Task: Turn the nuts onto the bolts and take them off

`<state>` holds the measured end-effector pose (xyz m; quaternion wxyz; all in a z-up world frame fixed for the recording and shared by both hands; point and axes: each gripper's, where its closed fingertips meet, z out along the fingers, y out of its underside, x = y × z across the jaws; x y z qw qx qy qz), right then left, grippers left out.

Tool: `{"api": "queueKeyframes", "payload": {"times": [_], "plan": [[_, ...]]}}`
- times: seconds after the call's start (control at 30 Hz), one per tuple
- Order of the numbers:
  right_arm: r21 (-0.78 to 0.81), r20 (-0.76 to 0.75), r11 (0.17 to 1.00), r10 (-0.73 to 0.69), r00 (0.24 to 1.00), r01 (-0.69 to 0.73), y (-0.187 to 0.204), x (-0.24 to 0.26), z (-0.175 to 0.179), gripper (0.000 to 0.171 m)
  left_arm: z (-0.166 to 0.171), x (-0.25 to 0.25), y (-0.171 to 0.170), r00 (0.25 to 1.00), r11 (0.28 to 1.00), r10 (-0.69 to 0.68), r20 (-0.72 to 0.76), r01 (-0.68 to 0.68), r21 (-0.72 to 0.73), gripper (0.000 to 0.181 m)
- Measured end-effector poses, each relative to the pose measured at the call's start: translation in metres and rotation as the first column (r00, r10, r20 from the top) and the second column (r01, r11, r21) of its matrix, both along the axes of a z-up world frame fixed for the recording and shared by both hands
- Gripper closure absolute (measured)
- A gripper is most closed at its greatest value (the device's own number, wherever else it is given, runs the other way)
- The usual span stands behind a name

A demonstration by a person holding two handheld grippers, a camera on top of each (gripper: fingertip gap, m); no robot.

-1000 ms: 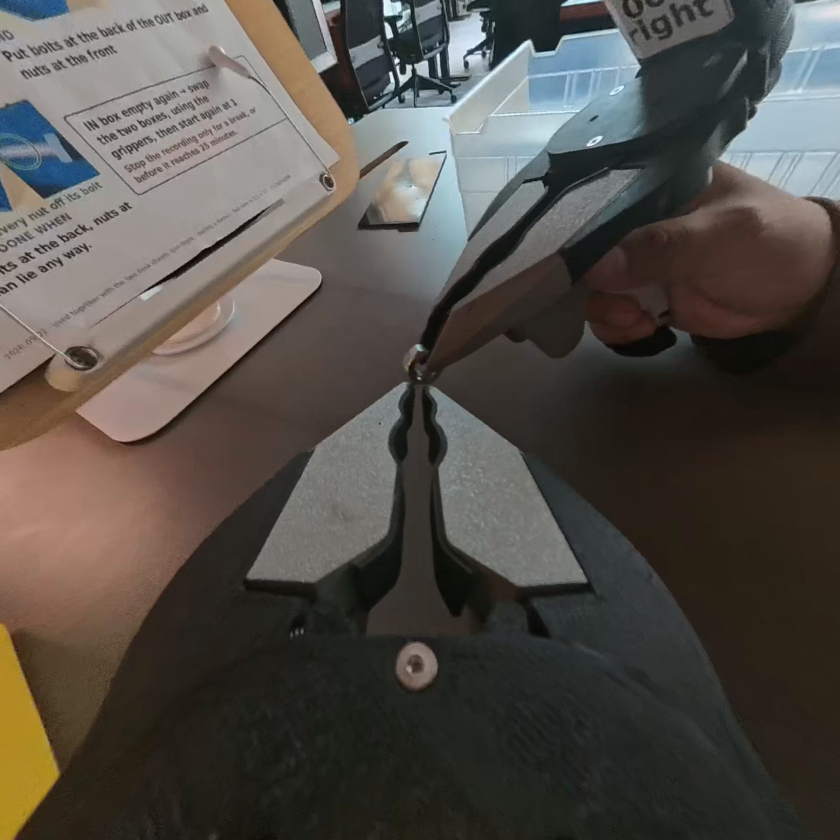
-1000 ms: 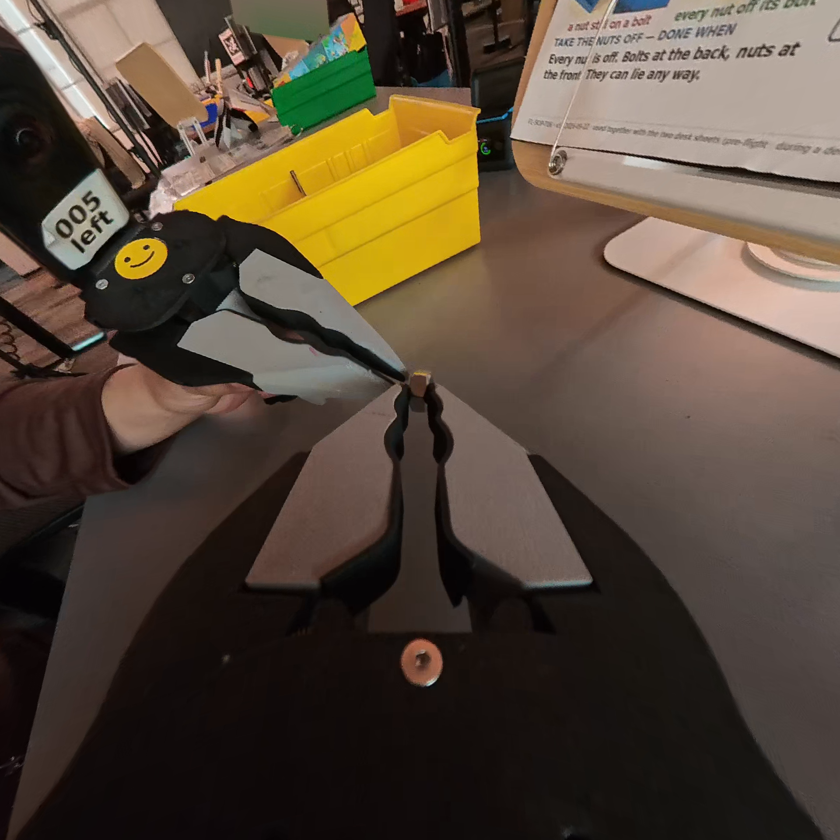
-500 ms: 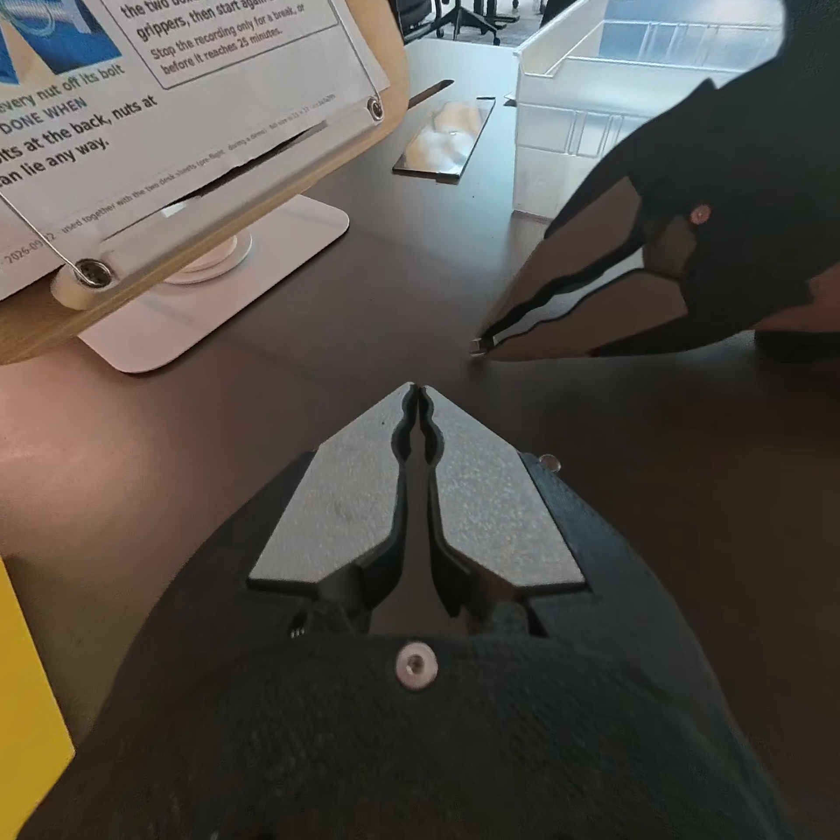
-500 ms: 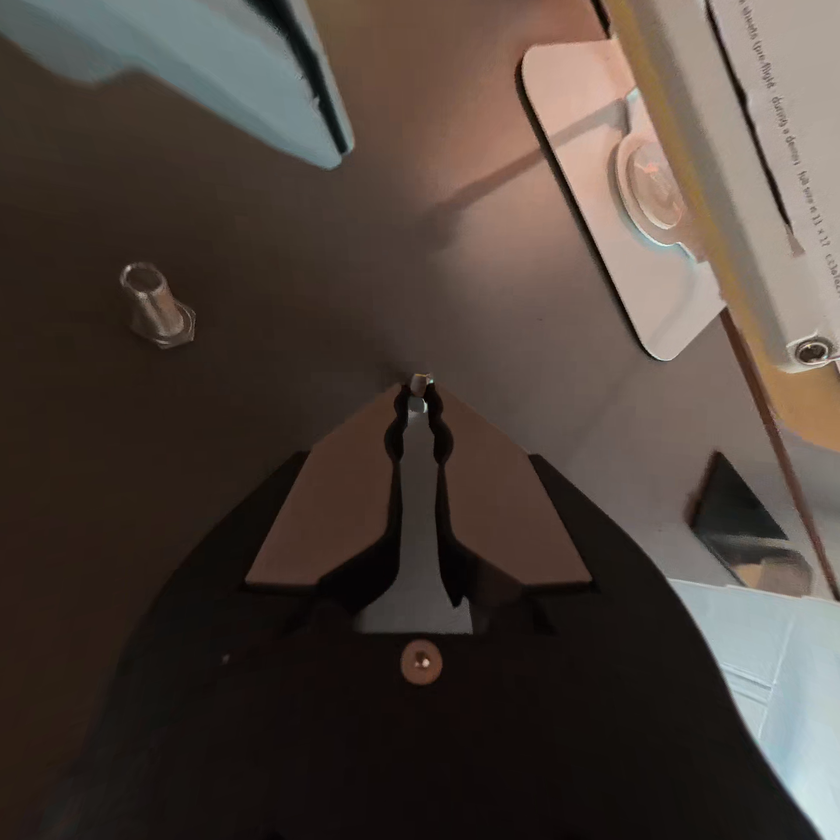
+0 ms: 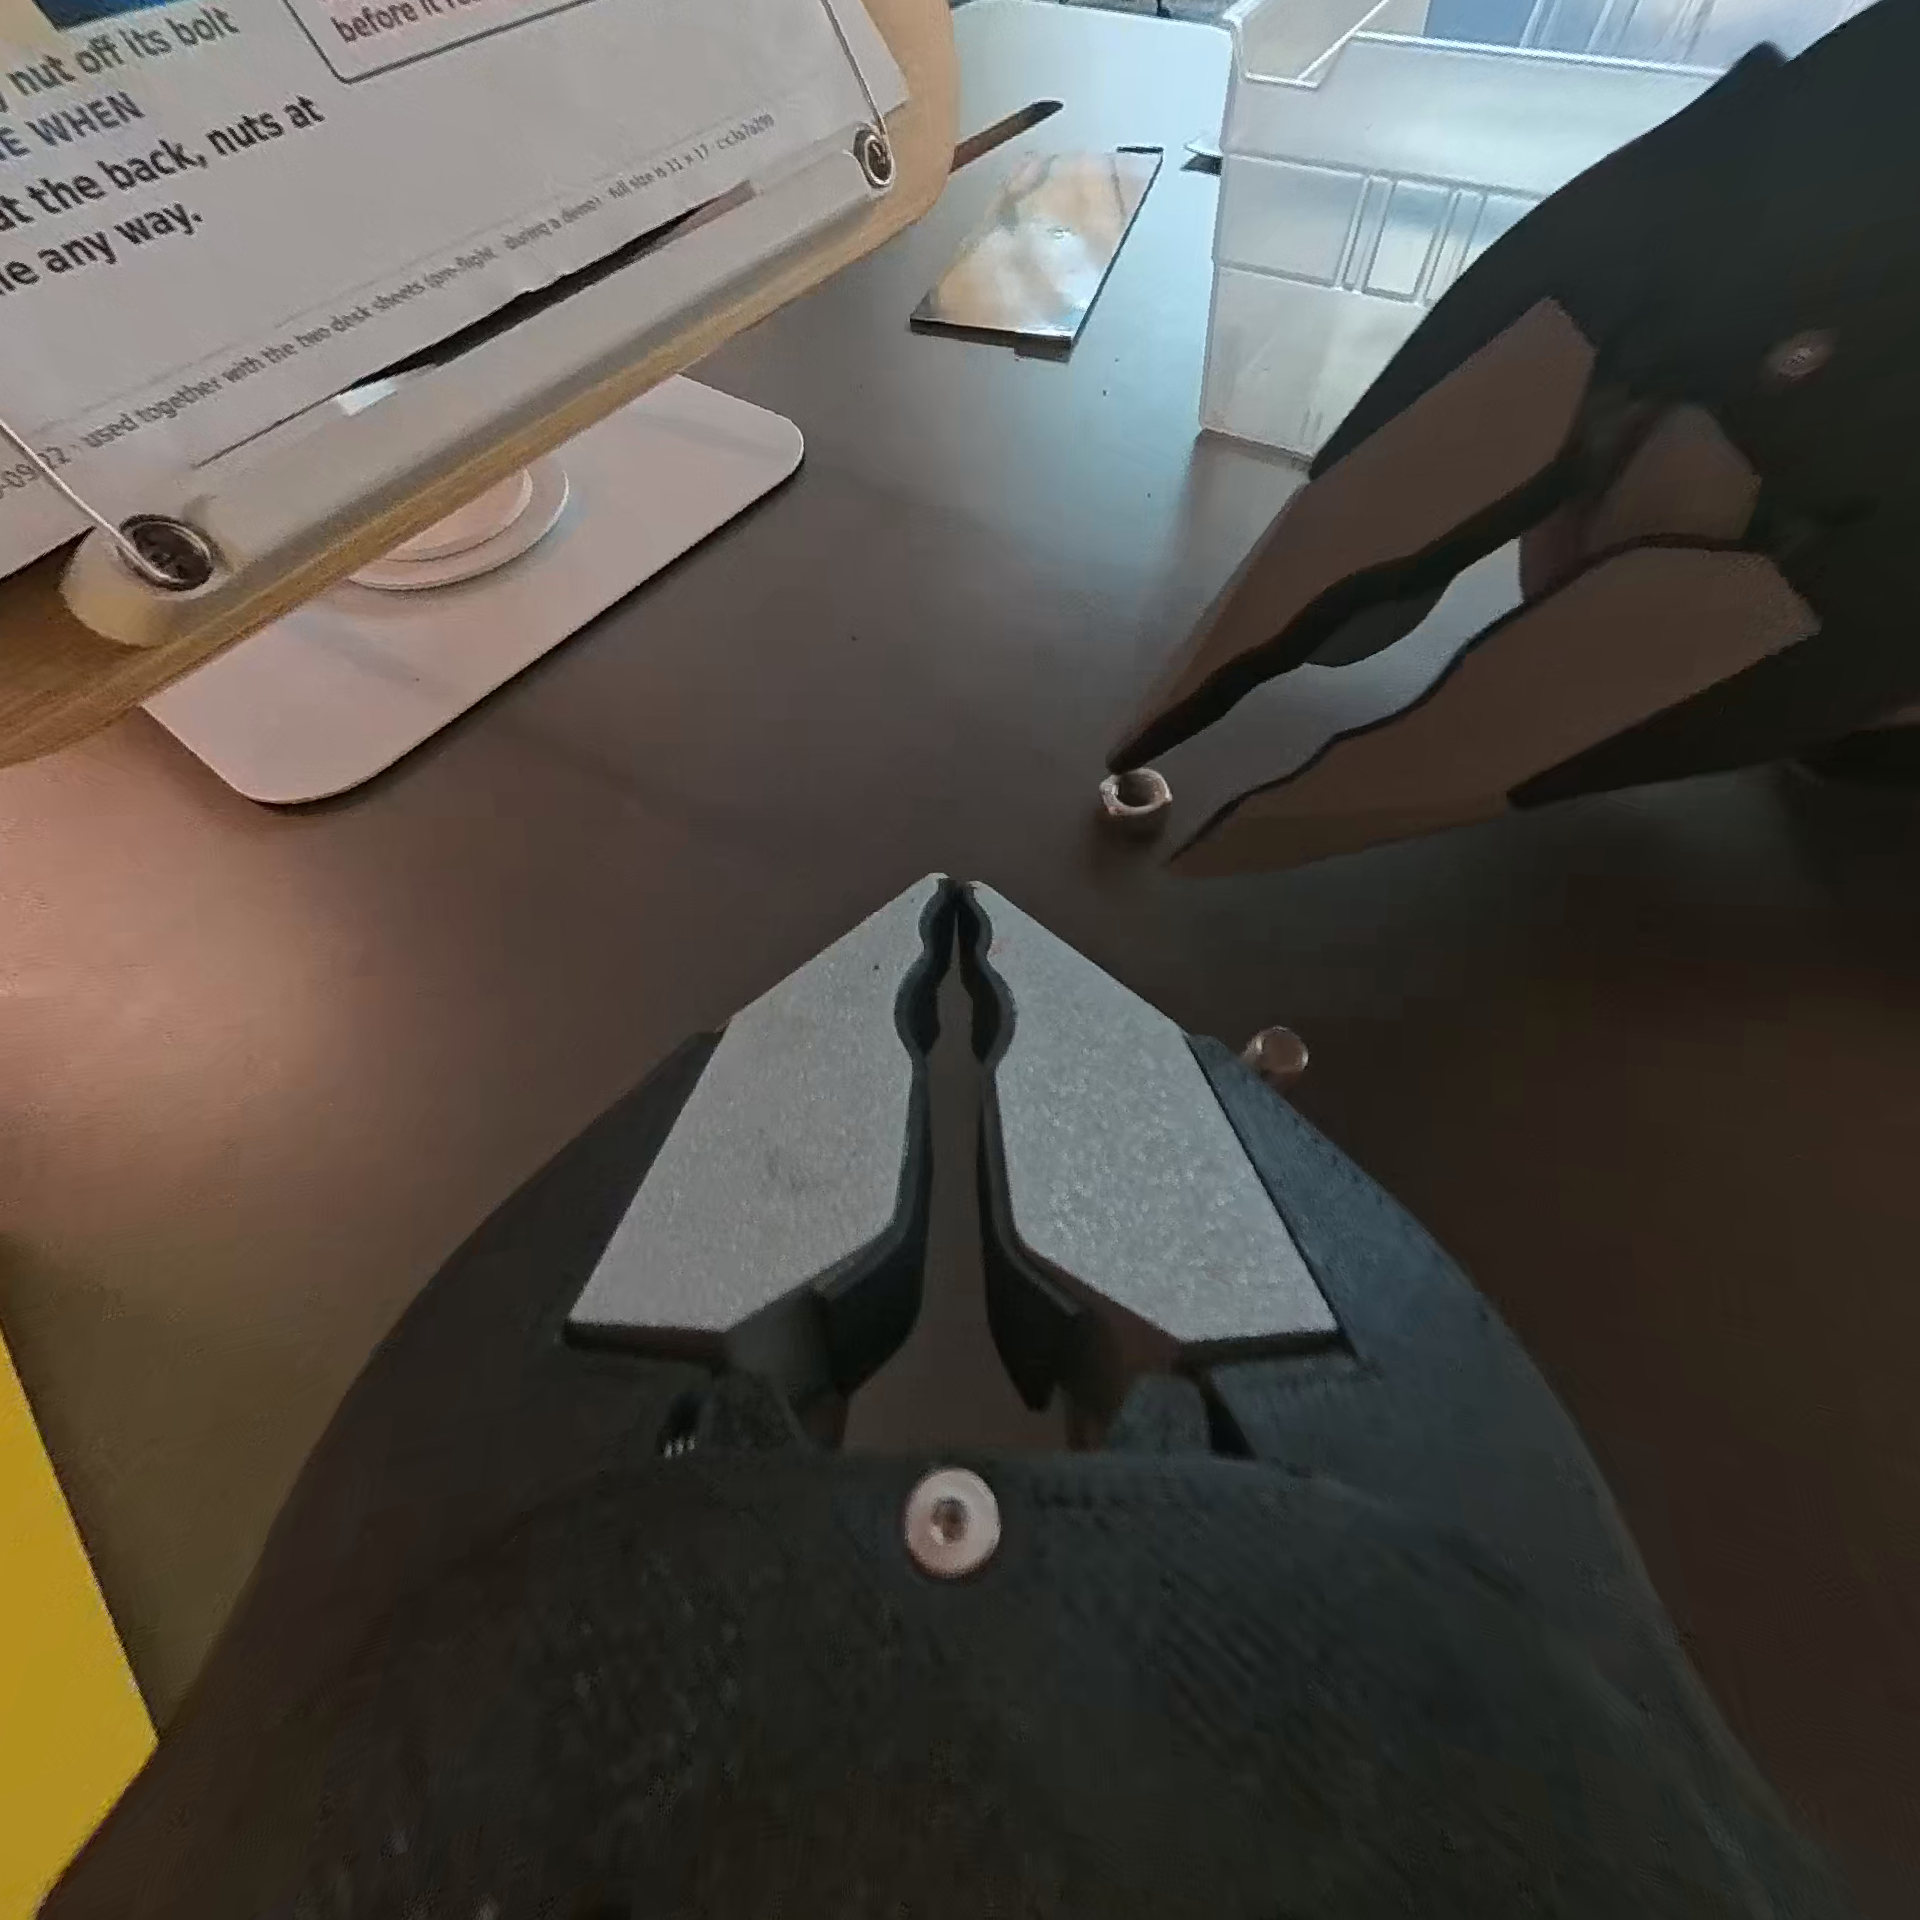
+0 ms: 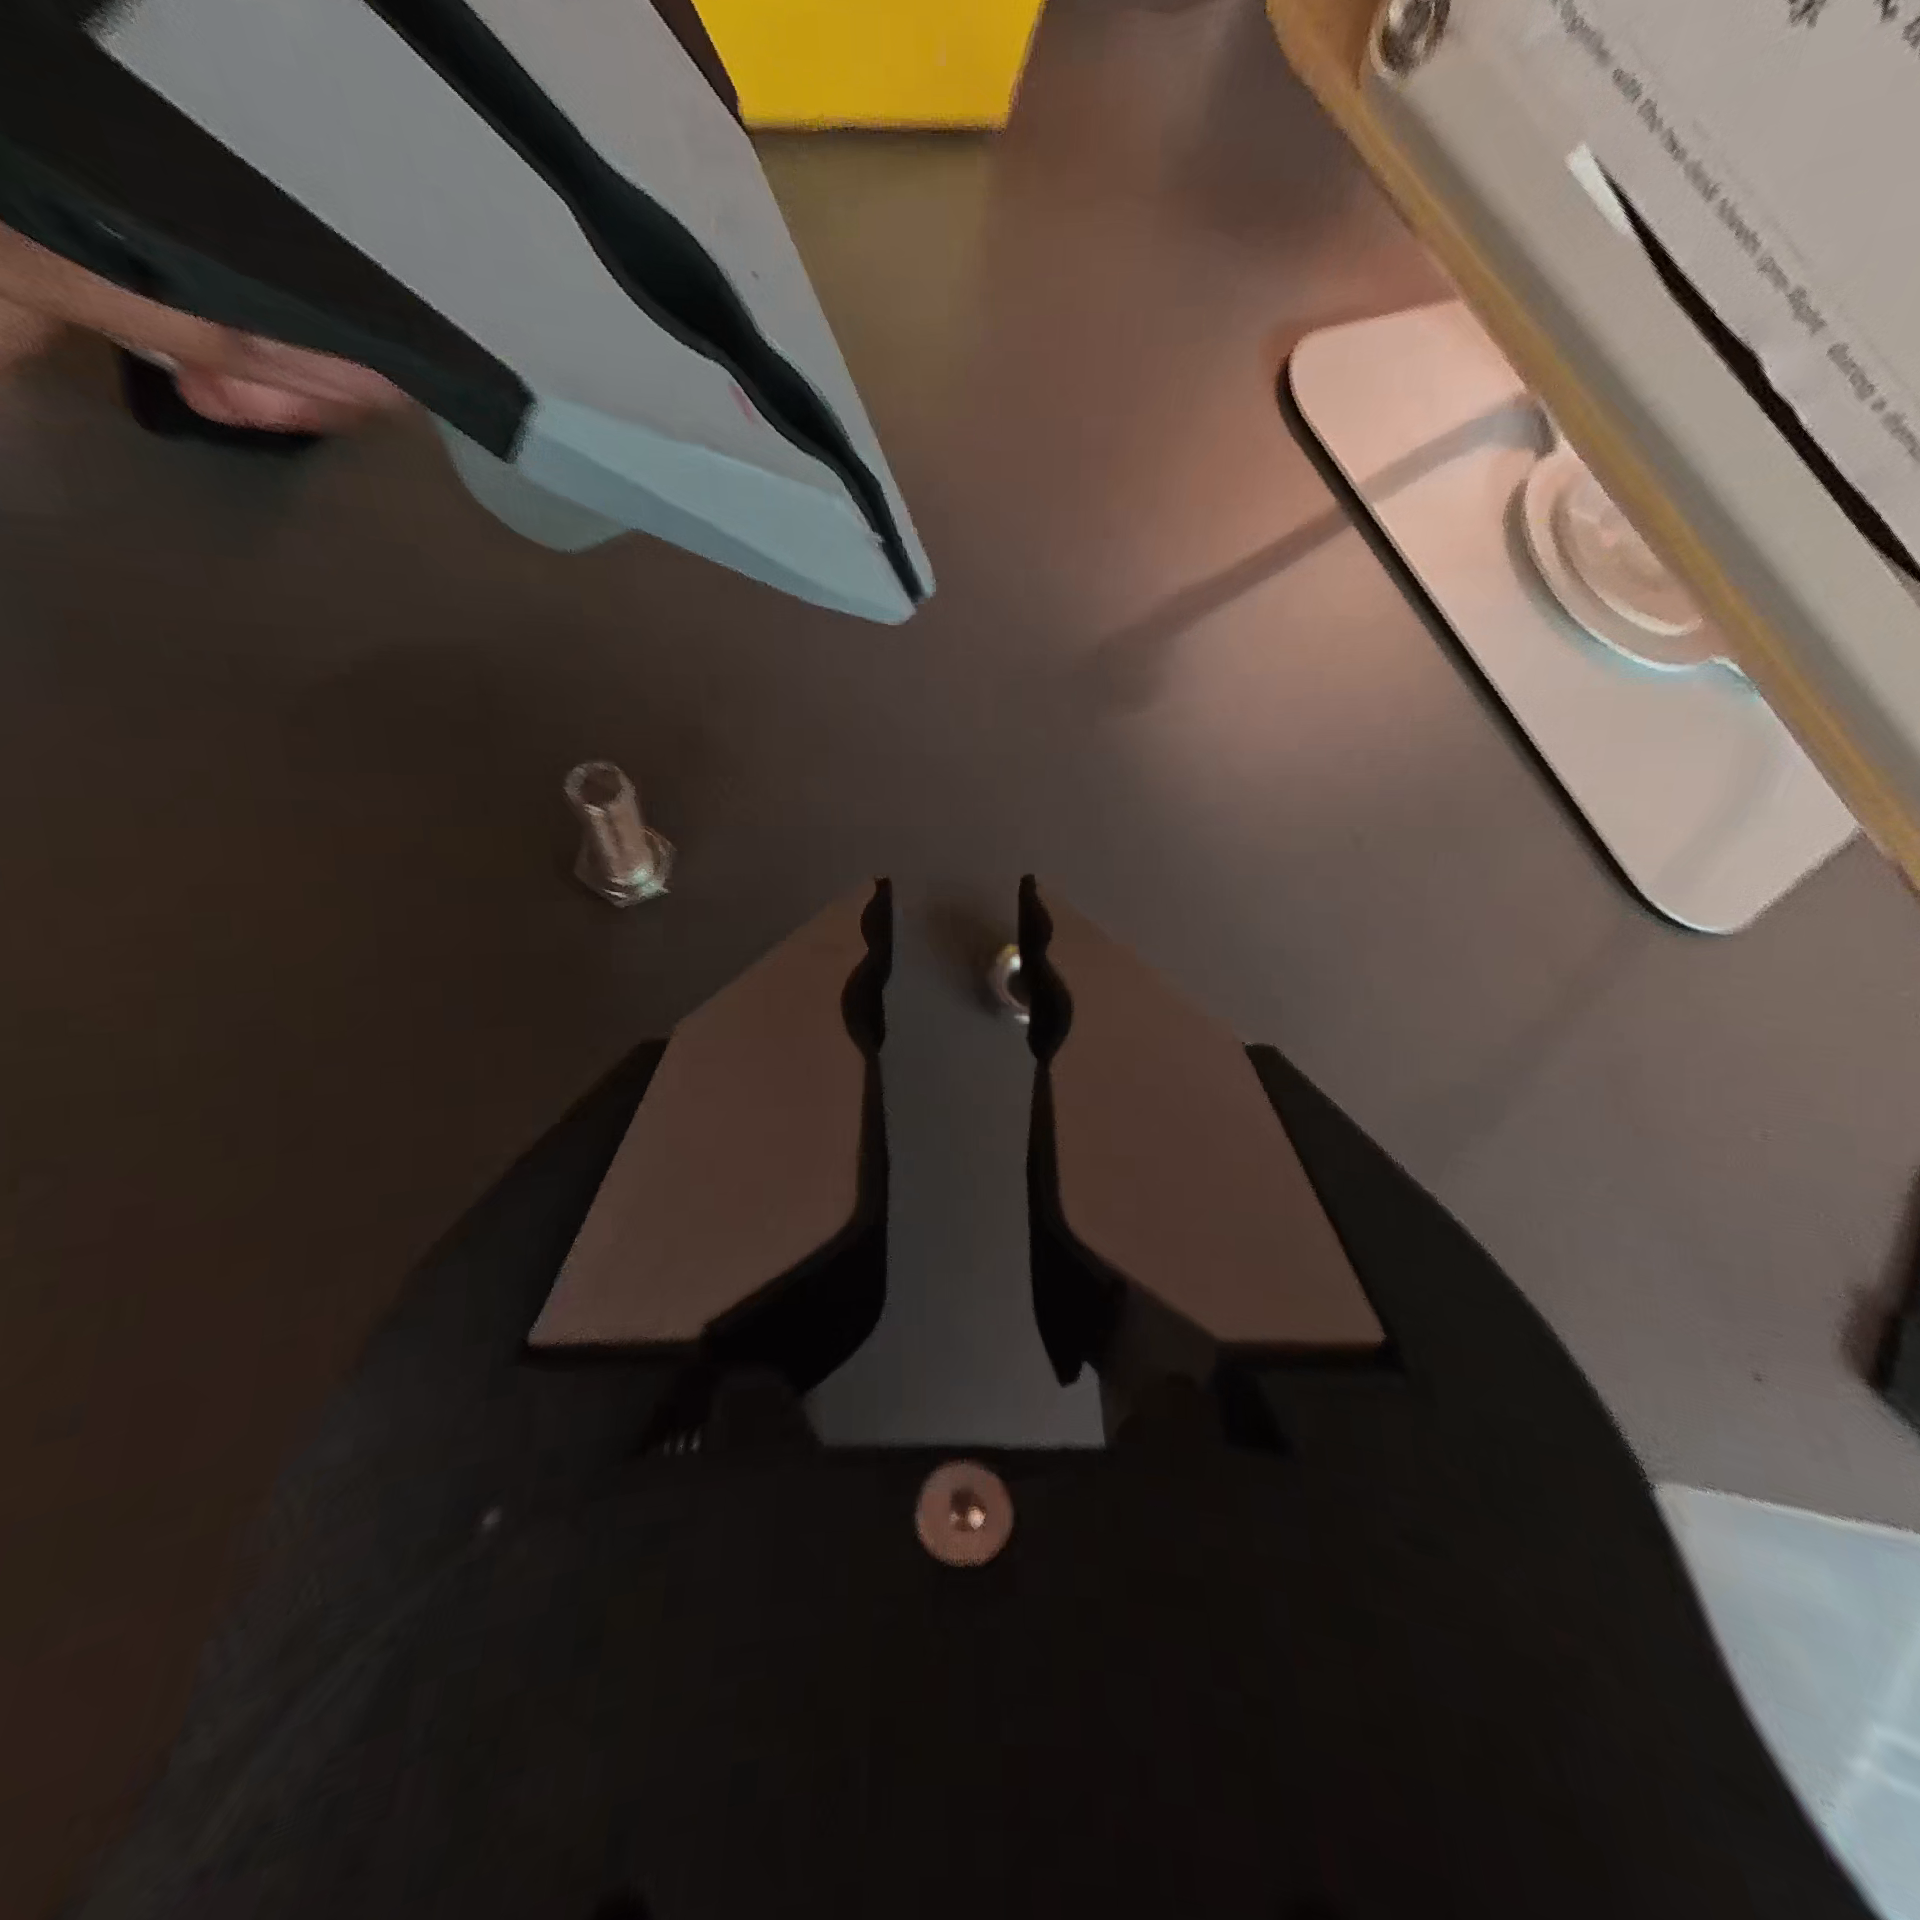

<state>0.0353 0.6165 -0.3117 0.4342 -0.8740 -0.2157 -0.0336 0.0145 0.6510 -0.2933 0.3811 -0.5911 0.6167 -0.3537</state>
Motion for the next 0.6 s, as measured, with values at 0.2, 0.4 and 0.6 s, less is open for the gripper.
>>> {"api": "queueKeyframes", "payload": {"times": [0.2, 0.4, 0.6], "plan": [[0.072, -0.175, 0.991, 0.126, 0.976, -0.115, -0.005, -0.027, 0.023, 0.149, 0.003, -0.002, 0.007, 1.000, 0.999, 0.027, 0.013, -0.027, -0.018, 0.181], [0.064, -0.220, 0.956, 0.292, 0.931, -0.285, -0.020, -0.057, 0.025, 0.147, 0.006, -0.003, 0.012, 0.999, 0.998, 0.048, 0.025, -0.047, -0.038, 0.181], [0.005, -0.214, 0.947, 0.315, 0.925, -0.322, -0.022, -0.068, 0.010, 0.145, 0.002, -0.003, 0.012, 0.999, 0.998, 0.048, 0.010, -0.047, -0.040, 0.180]]}}
